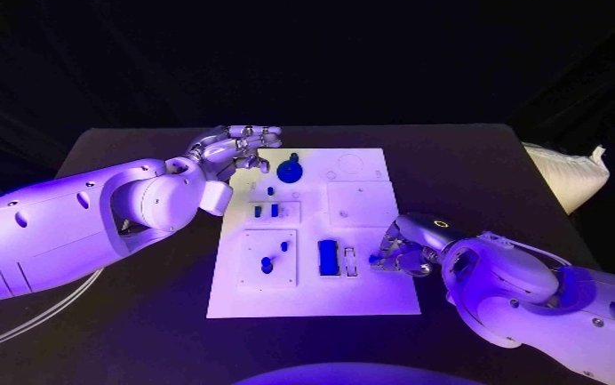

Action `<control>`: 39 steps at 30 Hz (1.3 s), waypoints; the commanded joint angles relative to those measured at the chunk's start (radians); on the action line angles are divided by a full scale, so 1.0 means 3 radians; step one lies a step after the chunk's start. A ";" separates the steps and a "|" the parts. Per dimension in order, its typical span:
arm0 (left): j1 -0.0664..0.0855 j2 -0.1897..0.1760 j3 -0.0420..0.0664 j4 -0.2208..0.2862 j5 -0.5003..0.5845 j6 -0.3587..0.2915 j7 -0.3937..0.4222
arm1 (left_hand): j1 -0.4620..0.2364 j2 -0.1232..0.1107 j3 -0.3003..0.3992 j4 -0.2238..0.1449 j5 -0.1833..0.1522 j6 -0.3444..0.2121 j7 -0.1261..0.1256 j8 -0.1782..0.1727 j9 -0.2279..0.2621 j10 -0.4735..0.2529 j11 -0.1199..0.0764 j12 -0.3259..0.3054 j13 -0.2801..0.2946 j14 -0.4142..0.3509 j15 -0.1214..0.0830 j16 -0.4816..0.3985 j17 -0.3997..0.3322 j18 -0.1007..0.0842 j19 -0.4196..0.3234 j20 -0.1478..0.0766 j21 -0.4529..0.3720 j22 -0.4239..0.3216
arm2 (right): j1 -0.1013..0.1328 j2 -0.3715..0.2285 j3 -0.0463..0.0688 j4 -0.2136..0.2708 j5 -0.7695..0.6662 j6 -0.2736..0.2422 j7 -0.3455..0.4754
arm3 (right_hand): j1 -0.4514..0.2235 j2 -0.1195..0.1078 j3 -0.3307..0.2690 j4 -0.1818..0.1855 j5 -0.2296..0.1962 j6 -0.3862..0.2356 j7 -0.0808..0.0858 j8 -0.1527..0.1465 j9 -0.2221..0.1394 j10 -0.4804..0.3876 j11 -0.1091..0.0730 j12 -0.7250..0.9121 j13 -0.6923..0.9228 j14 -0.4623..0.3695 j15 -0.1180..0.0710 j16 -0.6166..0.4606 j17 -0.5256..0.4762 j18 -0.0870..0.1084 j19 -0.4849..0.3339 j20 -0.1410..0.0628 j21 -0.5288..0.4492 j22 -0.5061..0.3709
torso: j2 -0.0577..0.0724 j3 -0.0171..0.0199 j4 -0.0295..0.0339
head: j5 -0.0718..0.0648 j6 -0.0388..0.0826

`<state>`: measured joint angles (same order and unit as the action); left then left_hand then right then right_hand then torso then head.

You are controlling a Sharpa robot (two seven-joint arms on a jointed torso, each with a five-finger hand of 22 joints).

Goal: Assemble the parts on the task board

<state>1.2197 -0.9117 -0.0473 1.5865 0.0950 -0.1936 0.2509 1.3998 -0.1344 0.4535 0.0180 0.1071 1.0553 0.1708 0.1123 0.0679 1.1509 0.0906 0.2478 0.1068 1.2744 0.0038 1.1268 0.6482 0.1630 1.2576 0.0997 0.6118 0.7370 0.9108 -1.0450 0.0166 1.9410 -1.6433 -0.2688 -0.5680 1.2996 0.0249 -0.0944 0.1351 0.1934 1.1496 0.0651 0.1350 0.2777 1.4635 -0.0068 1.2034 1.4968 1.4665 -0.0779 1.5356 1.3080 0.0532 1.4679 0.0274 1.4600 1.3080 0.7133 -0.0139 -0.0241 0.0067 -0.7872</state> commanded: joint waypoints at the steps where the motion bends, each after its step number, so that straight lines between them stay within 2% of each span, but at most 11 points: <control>1: 0.0001 0.0001 0.0002 0.0007 -0.0010 0.0068 0.0005 | -0.0003 0.0030 0.0003 -0.0021 0.0012 -0.0018 -0.0005 0.0016 0.0003 -0.0020 -0.0003 0.0018 0.0004 -0.0014 0.0002 0.0005 -0.0004 0.0064 -0.0022 0.0009 -0.0020 -0.0005 | -0.0043 0.0020 -0.0033 -0.0044 -0.0149 0.0294 -0.0061 | 0.0076 0.0026 0.0008 -0.0033 -0.0016 0.0013 0.0003 -0.0024 -0.0024 0.0030 -0.0023 0.0006 -0.0458 0.0310 -0.0005 0.0011 0.0685 -0.0049 0.0133 -0.0002 -0.0001 0.0358 | -0.0002 -0.0002 -0.0003 | -0.0004 0.0000; 3: 0.0001 0.0000 0.0002 0.0007 -0.0010 0.0069 0.0002 | -0.0003 0.0030 0.0003 -0.0021 0.0012 -0.0018 -0.0005 0.0016 0.0003 -0.0020 -0.0003 0.0018 0.0004 -0.0014 0.0002 0.0005 -0.0004 0.0064 -0.0022 0.0009 -0.0020 -0.0005 | -0.0044 0.0029 -0.0034 -0.0050 -0.0236 0.0356 -0.0063 | 0.0111 0.0024 0.0026 -0.0057 -0.0032 0.0017 0.0001 -0.0029 -0.0030 0.0031 -0.0025 0.0010 -0.0454 0.0310 -0.0008 0.0012 0.0687 -0.0050 0.0134 -0.0005 0.0002 0.0363 | -0.0001 -0.0001 -0.0001 | -0.0001 -0.0003; 7: 0.0001 0.0000 0.0002 0.0008 -0.0013 0.0072 -0.0006 | -0.0003 0.0030 0.0003 -0.0021 0.0012 -0.0018 -0.0005 0.0016 0.0003 -0.0020 -0.0003 0.0018 0.0004 -0.0014 0.0002 0.0005 -0.0004 0.0064 -0.0022 0.0009 -0.0020 -0.0005 | -0.0045 0.0042 -0.0034 -0.0059 -0.0467 0.0517 -0.0066 | 0.0199 0.0015 0.0109 -0.0120 -0.0275 0.0035 -0.0002 -0.0047 -0.0052 0.0031 -0.0027 0.0013 -0.0446 0.0310 -0.0011 0.0012 0.0688 -0.0052 0.0135 -0.0011 0.0004 0.0369 | -0.0001 -0.0001 0.0003 | 0.0000 -0.0007; 12: 0.0001 -0.0004 0.0001 0.0007 -0.0035 0.0076 -0.0015 | -0.0005 0.0033 0.0001 -0.0024 0.0011 -0.0018 -0.0004 0.0018 0.0003 -0.0024 -0.0002 0.0024 0.0005 -0.0017 0.0003 0.0004 -0.0011 0.0064 -0.0022 0.0009 -0.0022 -0.0005 | -0.0045 0.0041 -0.0034 -0.0054 -0.0754 0.0695 -0.0068 | 0.0232 -0.0023 0.0158 -0.0159 -0.0368 0.0055 0.0000 -0.0056 -0.0066 0.0032 -0.0028 0.0017 -0.0440 0.0310 -0.0011 0.0013 0.0690 -0.0053 0.0136 -0.0011 0.0006 0.0374 | -0.0002 0.0001 -0.0001 | 0.0012 -0.0012; 16: 0.0001 -0.0007 0.0001 0.0008 -0.0045 0.0082 -0.0022 | -0.0005 0.0033 0.0001 -0.0024 0.0011 -0.0018 -0.0004 0.0018 0.0003 -0.0025 -0.0002 0.0025 0.0005 -0.0018 0.0003 0.0004 -0.0012 0.0064 -0.0022 0.0009 -0.0022 -0.0006 | -0.0046 0.0029 -0.0034 -0.0040 -0.0878 0.0765 -0.0067 | 0.0239 -0.0048 0.0179 -0.0175 -0.0409 0.0059 0.0003 -0.0063 -0.0074 0.0027 -0.0026 0.0001 -0.0446 0.0310 -0.0010 0.0011 0.0688 -0.0053 0.0136 -0.0011 0.0006 0.0374 | 0.0000 0.0001 -0.0004 | 0.0014 -0.0014; 25: 0.0001 -0.0010 0.0001 0.0007 -0.0063 0.0090 -0.0027 | -0.0004 0.0033 0.0001 -0.0027 0.0011 -0.0020 -0.0004 0.0018 0.0003 -0.0027 -0.0002 0.0027 0.0005 -0.0023 0.0003 -0.0002 -0.0025 0.0064 -0.0023 0.0009 -0.0022 -0.0006 | -0.0046 0.0004 -0.0034 -0.0016 -0.0962 0.0777 -0.0069 | 0.0168 -0.0119 0.0193 -0.0150 -0.0459 0.0055 0.0018 -0.0083 -0.0092 0.0010 -0.0013 -0.0053 -0.0472 0.0308 0.0000 0.0006 0.0680 -0.0051 0.0130 -0.0004 -0.0005 0.0363 | 0.0000 0.0001 0.0000 | 0.0011 -0.0016; 31: 0.0001 -0.0010 0.0001 0.0004 -0.0065 0.0093 -0.0029 | -0.0003 0.0032 0.0000 -0.0029 0.0011 -0.0022 -0.0003 0.0017 0.0002 -0.0031 -0.0001 0.0028 0.0005 -0.0027 0.0003 -0.0006 -0.0035 0.0064 -0.0023 0.0009 -0.0023 -0.0006 | -0.0047 -0.0005 -0.0034 -0.0005 -0.0980 0.0718 -0.0073 | 0.0108 -0.0174 0.0217 -0.0113 -0.0464 0.0053 0.0025 -0.0095 -0.0103 0.0003 -0.0006 -0.0078 -0.0484 0.0308 0.0006 0.0008 0.0684 -0.0051 0.0130 0.0002 -0.0005 0.0364 | -0.0001 0.0001 -0.0002 | 0.0010 -0.0019; 37: 0.0001 -0.0010 0.0000 0.0001 -0.0065 0.0100 -0.0033 | -0.0004 0.0033 0.0000 -0.0030 0.0012 -0.0025 -0.0001 0.0016 0.0001 -0.0037 0.0000 0.0029 0.0004 -0.0033 0.0004 -0.0011 -0.0045 0.0064 -0.0025 0.0009 -0.0025 -0.0006 | -0.0047 -0.0020 -0.0034 0.0015 -0.0996 0.0644 -0.0072 | 0.0020 -0.0284 0.0279 -0.0036 -0.0472 0.0052 0.0032 -0.0110 -0.0117 0.0005 0.0002 -0.0080 -0.0481 0.0309 0.0013 0.0010 0.0690 -0.0052 0.0131 0.0010 -0.0004 0.0367 | -0.0002 0.0002 -0.0004 | 0.0010 -0.0025; 39: 0.0001 -0.0010 -0.0001 0.0001 -0.0065 0.0102 -0.0034 | -0.0004 0.0033 0.0000 -0.0030 0.0012 -0.0025 -0.0001 0.0016 0.0001 -0.0037 0.0000 0.0029 0.0004 -0.0033 0.0004 -0.0011 -0.0045 0.0064 -0.0025 0.0009 -0.0025 -0.0006 | -0.0047 -0.0027 -0.0034 0.0025 -0.0997 0.0627 -0.0070 | 0.0019 -0.0286 0.0280 -0.0035 -0.0472 0.0052 0.0032 -0.0110 -0.0117 0.0005 0.0002 -0.0080 -0.0481 0.0309 0.0013 0.0010 0.0691 -0.0052 0.0131 0.0010 -0.0004 0.0368 | 0.0000 0.0002 -0.0002 | 0.0007 -0.0025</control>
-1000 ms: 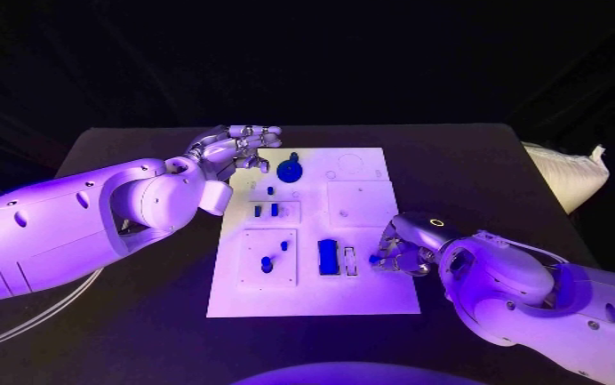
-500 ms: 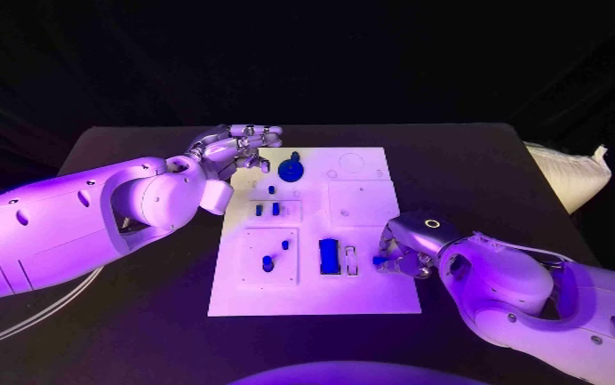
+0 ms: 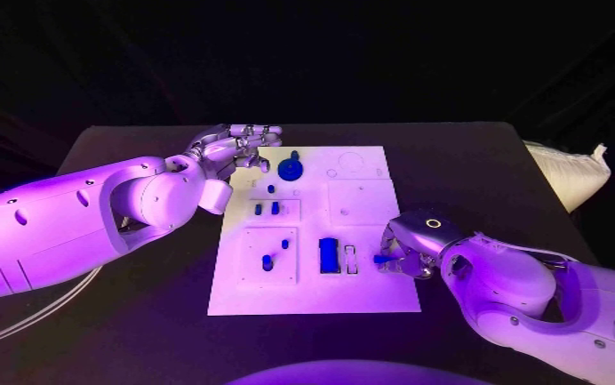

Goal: Assemble the parts on the task board

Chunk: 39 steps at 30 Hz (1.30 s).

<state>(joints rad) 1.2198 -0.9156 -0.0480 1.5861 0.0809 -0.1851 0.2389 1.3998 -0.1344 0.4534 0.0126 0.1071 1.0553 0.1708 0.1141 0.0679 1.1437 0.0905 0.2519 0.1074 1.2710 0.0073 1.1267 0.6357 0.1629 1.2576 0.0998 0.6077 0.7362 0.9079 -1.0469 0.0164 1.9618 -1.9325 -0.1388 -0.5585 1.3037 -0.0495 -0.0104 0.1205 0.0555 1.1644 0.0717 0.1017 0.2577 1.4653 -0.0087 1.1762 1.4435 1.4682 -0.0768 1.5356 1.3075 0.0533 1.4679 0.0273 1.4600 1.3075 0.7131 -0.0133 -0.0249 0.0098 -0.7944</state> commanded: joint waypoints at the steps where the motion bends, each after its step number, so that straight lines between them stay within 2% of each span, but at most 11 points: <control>1: 0.0001 0.0003 0.0001 0.0002 -0.0018 0.0075 0.0005 | -0.0004 0.0033 0.0000 -0.0012 0.0012 -0.0025 -0.0001 0.0011 0.0001 -0.0013 0.0001 0.0015 0.0002 -0.0022 -0.0008 -0.0010 -0.0003 0.0064 -0.0025 0.0009 -0.0011 -0.0004 | -0.0038 -0.0025 -0.0033 -0.0040 -0.0033 0.0188 -0.0101 | 0.0005 -0.0038 0.0000 0.0014 -0.0012 0.0002 0.0010 0.0001 -0.0051 -0.0001 0.0008 0.0011 -0.0303 0.0304 0.0010 0.0010 0.0692 -0.0052 0.0131 0.0011 -0.0004 0.0369 | 0.0001 0.0001 -0.0001 | -0.0004 0.0000; 4: 0.0001 0.0003 0.0001 0.0000 -0.0018 0.0077 0.0003 | -0.0004 0.0033 0.0000 -0.0012 0.0012 -0.0025 -0.0001 0.0011 0.0001 -0.0013 0.0001 0.0015 0.0002 -0.0022 -0.0008 -0.0010 -0.0003 0.0064 -0.0025 0.0009 -0.0011 -0.0004 | -0.0038 -0.0043 -0.0033 -0.0025 -0.0034 0.0169 -0.0098 | -0.0006 -0.0074 0.0038 0.0036 -0.0012 0.0006 0.0010 -0.0002 -0.0055 0.0000 0.0008 0.0011 -0.0302 0.0305 0.0010 0.0013 0.0697 -0.0053 0.0134 0.0011 0.0000 0.0376 | -0.0002 -0.0001 -0.0001 | -0.0004 -0.0001; 11: 0.0001 0.0004 0.0000 -0.0001 -0.0018 0.0083 -0.0001 | -0.0004 0.0033 0.0000 -0.0012 0.0012 -0.0025 -0.0001 0.0011 0.0001 -0.0013 0.0001 0.0015 0.0002 -0.0022 -0.0008 -0.0010 -0.0003 0.0064 -0.0025 0.0009 -0.0011 -0.0004 | -0.0038 -0.0081 -0.0033 -0.0003 -0.0037 0.0174 -0.0095 | 0.0003 -0.0094 0.0090 0.0051 -0.0010 0.0013 0.0007 -0.0003 -0.0058 0.0003 0.0006 0.0015 -0.0298 0.0307 0.0009 0.0019 0.0708 -0.0056 0.0139 0.0012 0.0007 0.0387 | -0.0001 -0.0002 0.0003 | -0.0007 0.0000; 14: 0.0001 0.0004 0.0000 -0.0002 -0.0018 0.0084 -0.0002 | -0.0004 0.0033 0.0000 -0.0012 0.0012 -0.0025 -0.0001 0.0011 0.0001 -0.0013 0.0001 0.0015 0.0002 -0.0022 -0.0008 -0.0010 -0.0003 0.0064 -0.0025 0.0009 -0.0011 -0.0004 | -0.0038 -0.0087 -0.0032 -0.0002 -0.0037 0.0186 -0.0096 | 0.0069 -0.0050 0.0180 0.0040 -0.0004 0.0025 -0.0001 -0.0002 -0.0061 0.0007 -0.0002 0.0022 -0.0292 0.0309 0.0003 0.0025 0.0718 -0.0058 0.0143 0.0009 0.0014 0.0396 | -0.0002 -0.0002 0.0002 | -0.0008 0.0001; 19: 0.0000 0.0006 -0.0001 -0.0002 -0.0018 0.0088 -0.0003 | -0.0004 0.0033 0.0000 -0.0012 0.0012 -0.0025 -0.0001 0.0011 0.0001 -0.0013 0.0001 0.0015 0.0002 -0.0022 -0.0008 -0.0010 -0.0003 0.0064 -0.0025 0.0009 -0.0011 -0.0004 | -0.0038 -0.0088 -0.0032 -0.0008 -0.0038 0.0218 -0.0098 | 0.0342 0.0120 0.0454 -0.0095 -0.0004 0.0046 -0.0028 -0.0006 -0.0070 0.0005 -0.0029 0.0037 -0.0280 0.0313 -0.0021 0.0036 0.0737 -0.0063 0.0152 -0.0010 0.0030 0.0419 | 0.0000 -0.0001 0.0004 | -0.0009 0.0003; 22: 0.0000 0.0007 -0.0001 -0.0003 -0.0018 0.0089 -0.0003 | -0.0004 0.0033 0.0000 -0.0012 0.0012 -0.0025 -0.0001 0.0011 0.0001 -0.0013 0.0001 0.0015 0.0002 -0.0022 -0.0008 -0.0010 -0.0003 0.0064 -0.0025 0.0009 -0.0011 -0.0004 | -0.0038 -0.0077 -0.0032 -0.0016 -0.0023 0.0253 -0.0096 | 0.0401 0.0156 0.0549 -0.0148 -0.0003 0.0062 -0.0032 -0.0003 -0.0072 0.0014 -0.0032 0.0067 -0.0262 0.0317 -0.0023 0.0047 0.0757 -0.0067 0.0159 -0.0015 0.0042 0.0436 | 0.0001 -0.0001 0.0004 | -0.0011 0.0000; 27: 0.0000 0.0010 -0.0002 -0.0003 -0.0018 0.0090 -0.0004 | -0.0004 0.0033 0.0000 -0.0012 0.0012 -0.0025 -0.0001 0.0011 0.0001 -0.0013 0.0001 0.0015 0.0002 -0.0022 -0.0008 -0.0010 -0.0003 0.0064 -0.0025 0.0009 -0.0011 -0.0004 | -0.0038 -0.0028 -0.0033 -0.0036 0.0031 0.0309 -0.0087 | 0.0404 0.0195 0.0640 -0.0176 -0.0005 0.0086 -0.0040 0.0003 -0.0072 0.0040 -0.0037 0.0137 -0.0221 0.0324 -0.0025 0.0067 0.0791 -0.0075 0.0171 -0.0018 0.0065 0.0468 | 0.0000 -0.0004 0.0002 | -0.0013 0.0001; 31: 0.0000 0.0014 -0.0002 -0.0003 -0.0018 0.0092 -0.0005 | -0.0003 0.0040 0.0002 -0.0016 0.0013 -0.0028 0.0001 0.0011 0.0001 -0.0022 0.0003 0.0020 0.0002 -0.0030 -0.0006 -0.0014 -0.0013 0.0063 -0.0029 0.0010 -0.0014 -0.0005 | -0.0038 0.0001 -0.0033 -0.0050 0.0065 0.0351 -0.0082 | 0.0370 0.0195 0.0667 -0.0173 -0.0007 0.0096 -0.0042 0.0003 -0.0072 0.0055 -0.0038 0.0177 -0.0198 0.0327 -0.0026 0.0075 0.0805 -0.0079 0.0177 -0.0019 0.0076 0.0482 | 0.0001 -0.0003 0.0008 | -0.0015 -0.0003; 34: 0.0000 0.0014 -0.0002 -0.0003 -0.0018 0.0089 -0.0006 | -0.0003 0.0040 0.0002 -0.0016 0.0013 -0.0028 0.0001 0.0011 0.0001 -0.0022 0.0003 0.0020 0.0002 -0.0030 -0.0006 -0.0014 -0.0013 0.0063 -0.0029 0.0010 -0.0014 -0.0005 | -0.0038 0.0013 -0.0033 -0.0062 0.0078 0.0385 -0.0081 | 0.0327 0.0192 0.0691 -0.0164 -0.0005 0.0105 -0.0045 0.0003 -0.0073 0.0068 -0.0040 0.0212 -0.0176 0.0328 -0.0027 0.0079 0.0812 -0.0080 0.0180 -0.0020 0.0082 0.0490 | -0.0003 -0.0005 0.0004 | -0.0012 -0.0004; 39: 0.0000 0.0014 -0.0002 0.0000 -0.0019 0.0087 -0.0006 | -0.0001 0.0043 0.0003 -0.0018 0.0013 -0.0028 0.0000 0.0012 0.0001 -0.0023 0.0003 0.0023 0.0002 -0.0032 -0.0006 -0.0015 -0.0016 0.0063 -0.0030 0.0010 -0.0015 -0.0005 | -0.0038 0.0017 -0.0033 -0.0064 0.0087 0.0317 -0.0095 | 0.0198 0.0194 0.0741 -0.0109 0.0005 0.0129 -0.0057 0.0002 -0.0074 0.0104 -0.0048 0.0311 -0.0116 0.0332 -0.0032 0.0090 0.0830 -0.0085 0.0189 -0.0023 0.0098 0.0512 | -0.0002 -0.0005 0.0003 | -0.0013 0.0003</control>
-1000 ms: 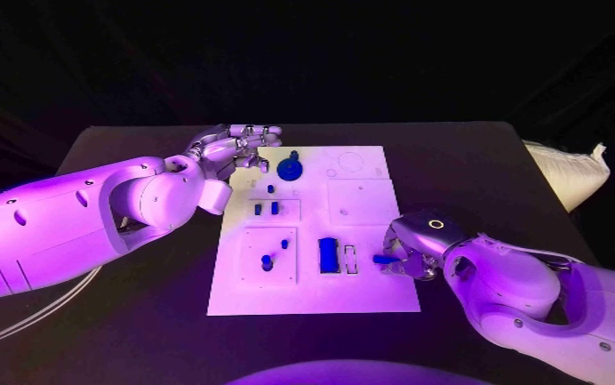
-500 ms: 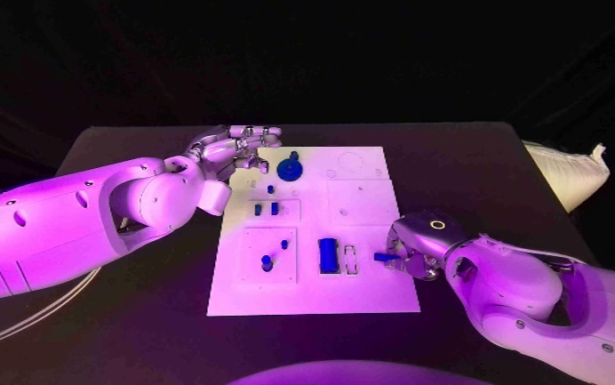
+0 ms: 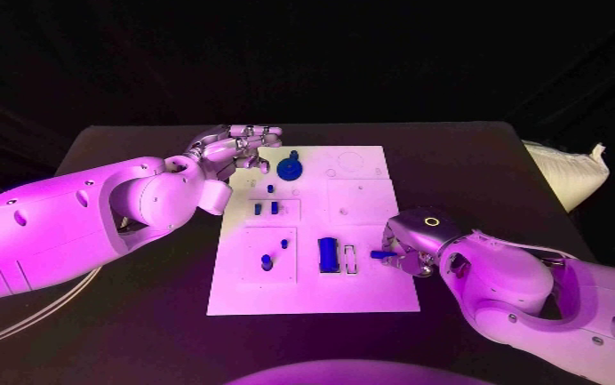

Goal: Assemble the parts on the task board

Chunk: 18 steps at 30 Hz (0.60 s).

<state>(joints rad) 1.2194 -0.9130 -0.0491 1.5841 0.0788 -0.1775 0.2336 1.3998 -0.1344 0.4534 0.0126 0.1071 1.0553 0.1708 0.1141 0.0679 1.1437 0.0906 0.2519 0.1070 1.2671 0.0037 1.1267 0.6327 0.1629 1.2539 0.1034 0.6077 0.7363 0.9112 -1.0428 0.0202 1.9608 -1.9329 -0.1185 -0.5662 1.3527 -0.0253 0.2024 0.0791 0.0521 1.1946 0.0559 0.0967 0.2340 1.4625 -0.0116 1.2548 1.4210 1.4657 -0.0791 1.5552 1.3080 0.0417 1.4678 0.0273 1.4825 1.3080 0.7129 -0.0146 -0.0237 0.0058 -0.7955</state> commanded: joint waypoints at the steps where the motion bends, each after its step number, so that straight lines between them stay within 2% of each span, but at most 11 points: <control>1: 0.0001 0.0005 0.0002 0.0008 -0.0014 0.0062 0.0012 | 0.0000 0.0043 0.0003 -0.0018 0.0013 -0.0028 0.0000 0.0013 0.0001 -0.0023 0.0002 0.0023 0.0003 -0.0019 0.0006 -0.0015 -0.0006 0.0063 -0.0018 -0.0002 -0.0015 -0.0006 | -0.0048 0.0001 -0.0046 -0.0057 0.0103 0.0206 -0.0076 | -0.0001 0.0119 0.0047 0.0048 0.0022 0.0038 -0.0010 0.0020 0.0006 0.0126 -0.0041 0.0086 -0.0019 0.0341 -0.0027 0.0028 0.0834 -0.0048 0.0192 -0.0024 0.0027 0.0516 | -0.0001 0.0000 -0.0001 | -0.0001 0.0007; 4: 0.0001 0.0006 0.0002 0.0010 -0.0023 0.0060 0.0011 | 0.0000 0.0043 0.0003 -0.0018 0.0013 -0.0028 0.0000 0.0013 0.0001 -0.0023 0.0002 0.0023 0.0003 -0.0019 0.0006 -0.0015 -0.0006 0.0063 -0.0018 -0.0002 -0.0015 -0.0006 | -0.0040 -0.0012 -0.0045 -0.0041 0.0278 0.0029 -0.0101 | -0.0109 0.0135 0.0103 0.0116 0.0121 0.0053 -0.0015 0.0017 0.0005 0.0146 -0.0047 0.0136 0.0014 0.0342 -0.0033 0.0028 0.0836 -0.0050 0.0196 -0.0031 0.0034 0.0525 | 0.0001 0.0002 0.0004 | -0.0008 0.0006; 11: 0.0001 0.0005 0.0001 0.0015 -0.0029 0.0054 0.0010 | 0.0002 0.0046 0.0004 -0.0021 0.0013 -0.0026 0.0000 0.0014 0.0002 -0.0025 0.0002 0.0026 0.0003 -0.0021 0.0006 -0.0015 -0.0007 0.0063 -0.0019 -0.0002 -0.0016 -0.0006 | 0.0036 -0.0058 -0.0042 0.0007 0.0970 -0.0450 -0.0140 | -0.0254 0.0078 0.0180 0.0183 0.0305 0.0059 -0.0013 0.0006 0.0008 0.0150 -0.0048 0.0132 0.0023 0.0340 -0.0035 0.0023 0.0827 -0.0046 0.0192 -0.0036 0.0025 0.0512 | -0.0001 -0.0001 0.0002 | -0.0005 0.0014; 18: 0.0001 0.0001 0.0001 0.0021 -0.0030 0.0053 0.0009 | 0.0004 0.0049 0.0005 -0.0023 0.0014 -0.0023 -0.0001 0.0017 0.0002 -0.0026 0.0001 0.0029 0.0004 -0.0022 0.0006 -0.0014 -0.0007 0.0063 -0.0019 -0.0002 -0.0017 -0.0006 | 0.0075 -0.0081 -0.0041 0.0061 0.1538 -0.0698 -0.0137 | -0.0341 0.0024 0.0194 0.0215 0.0369 0.0065 -0.0009 0.0003 0.0013 0.0148 -0.0044 0.0116 0.0021 0.0338 -0.0034 0.0019 0.0819 -0.0044 0.0189 -0.0036 0.0020 0.0505 | 0.0000 0.0001 -0.0004 | -0.0002 0.0013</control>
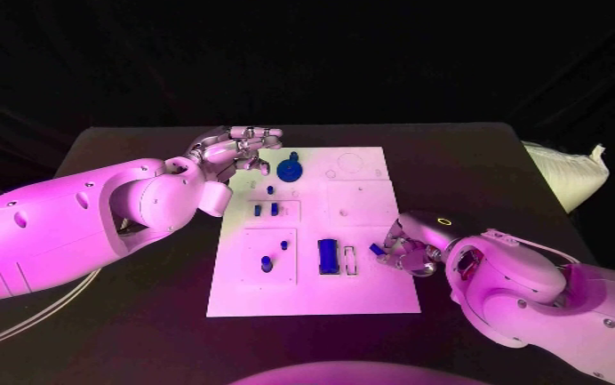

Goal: Assemble the parts on the task board

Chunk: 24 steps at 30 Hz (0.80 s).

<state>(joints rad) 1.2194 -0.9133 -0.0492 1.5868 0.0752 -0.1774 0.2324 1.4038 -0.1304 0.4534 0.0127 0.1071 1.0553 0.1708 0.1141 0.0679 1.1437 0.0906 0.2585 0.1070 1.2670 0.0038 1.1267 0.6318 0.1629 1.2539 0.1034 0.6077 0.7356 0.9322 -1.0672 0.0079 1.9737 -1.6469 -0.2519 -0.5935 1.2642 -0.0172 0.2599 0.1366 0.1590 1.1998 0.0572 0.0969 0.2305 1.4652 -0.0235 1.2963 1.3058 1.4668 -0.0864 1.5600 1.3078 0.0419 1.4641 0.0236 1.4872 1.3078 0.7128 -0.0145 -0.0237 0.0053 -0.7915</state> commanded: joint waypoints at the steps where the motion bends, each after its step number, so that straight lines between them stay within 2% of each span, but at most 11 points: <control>1: 0.0001 0.0001 0.0002 0.0013 -0.0018 0.0053 0.0011 | -0.0009 0.0036 0.0005 -0.0023 0.0014 -0.0023 -0.0002 0.0017 0.0002 -0.0026 0.0001 0.0007 0.0004 -0.0022 0.0006 -0.0014 -0.0005 0.0063 -0.0019 -0.0002 -0.0017 -0.0003 | 0.0008 0.0002 0.0000 0.0025 0.0739 -0.0308 -0.0039 | -0.0063 -0.0009 0.0001 0.0032 0.0010 0.0047 -0.0012 0.0001 0.0025 0.0135 -0.0004 -0.0041 0.0396 0.0334 -0.0009 0.0000 0.0815 -0.0044 0.0200 -0.0023 0.0001 0.0502 | 0.0002 0.0001 -0.0005 | -0.0002 0.0001; 5: 0.0001 -0.0003 0.0001 0.0018 -0.0018 0.0058 0.0006 | -0.0007 0.0038 0.0007 -0.0026 0.0014 -0.0021 -0.0002 0.0019 0.0003 -0.0027 0.0001 0.0009 0.0004 -0.0023 0.0005 -0.0013 -0.0005 0.0063 -0.0020 -0.0002 -0.0017 -0.0003 | 0.0013 0.0015 0.0001 0.0039 0.0996 -0.0400 -0.0029 | -0.0099 -0.0030 -0.0009 0.0047 0.0007 0.0044 -0.0009 -0.0003 0.0025 0.0132 -0.0001 -0.0056 0.0391 0.0333 -0.0007 -0.0002 0.0811 -0.0042 0.0197 -0.0021 -0.0004 0.0496 | 0.0002 0.0000 -0.0003 | -0.0003 0.0001; 11: 0.0001 -0.0004 0.0001 0.0024 -0.0018 0.0062 0.0000 | -0.0007 0.0038 0.0007 -0.0026 0.0014 -0.0021 -0.0002 0.0019 0.0003 -0.0027 0.0001 0.0009 0.0004 -0.0023 0.0005 -0.0013 -0.0005 0.0063 -0.0020 -0.0002 -0.0017 -0.0003 | 0.0014 0.0063 0.0000 0.0037 0.1237 -0.0404 -0.0021 | -0.0135 -0.0055 -0.0027 0.0061 0.0015 0.0046 -0.0006 -0.0004 0.0028 0.0132 0.0002 -0.0058 0.0392 0.0333 -0.0005 -0.0003 0.0811 -0.0041 0.0196 -0.0020 -0.0007 0.0493 | 0.0000 -0.0002 -0.0001 | -0.0005 -0.0004; 16: 0.0001 -0.0005 0.0001 0.0027 -0.0018 0.0066 -0.0002 | -0.0007 0.0038 0.0007 -0.0026 0.0014 -0.0021 -0.0002 0.0019 0.0003 -0.0027 0.0001 0.0009 0.0004 -0.0023 0.0005 -0.0013 -0.0005 0.0063 -0.0020 -0.0002 -0.0017 -0.0003 | 0.0011 0.0131 0.0000 0.0016 0.1331 -0.0414 -0.0021 | -0.0192 -0.0083 -0.0064 0.0082 0.0124 0.0053 -0.0007 -0.0006 0.0033 0.0137 0.0001 -0.0048 0.0402 0.0334 -0.0005 -0.0001 0.0814 -0.0042 0.0197 -0.0019 -0.0005 0.0496 | 0.0002 0.0001 -0.0001 | 0.0000 -0.0001; 24: 0.0001 -0.0003 0.0001 0.0028 -0.0018 0.0070 -0.0002 | -0.0007 0.0038 0.0007 -0.0026 0.0014 -0.0021 -0.0002 0.0019 0.0003 -0.0027 0.0001 0.0009 0.0004 -0.0023 0.0005 -0.0013 -0.0005 0.0063 -0.0020 -0.0002 -0.0017 -0.0003 | 0.0009 0.0225 -0.0001 -0.0024 0.1384 -0.0393 -0.0022 | -0.0228 -0.0097 -0.0096 0.0097 0.0179 0.0056 -0.0006 -0.0008 0.0036 0.0139 0.0002 -0.0047 0.0406 0.0333 -0.0004 -0.0002 0.0812 -0.0041 0.0196 -0.0019 -0.0007 0.0493 | 0.0002 0.0000 0.0001 | 0.0011 0.0003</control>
<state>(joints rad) 1.2194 -0.9154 -0.0493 1.5922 0.0732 -0.1761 0.2285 1.4038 -0.1304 0.4565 0.0096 0.1071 1.0553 0.1708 0.1140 0.0679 1.1437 0.0906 0.2586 0.1069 1.2668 0.0042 1.1267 0.6320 0.1629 1.2540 0.1034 0.6077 0.7358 0.9357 -1.0028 0.0080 1.9681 -1.2598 -0.3674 -0.5981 1.2025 -0.0471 0.2388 0.1657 0.2091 1.2118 0.0533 0.1007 0.2421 1.4688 -0.0268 1.2790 1.3077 1.4666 -0.0862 1.5597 1.3075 0.0422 1.4641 0.0236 1.4872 1.3075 0.7133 -0.0144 -0.0231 0.0076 -0.7910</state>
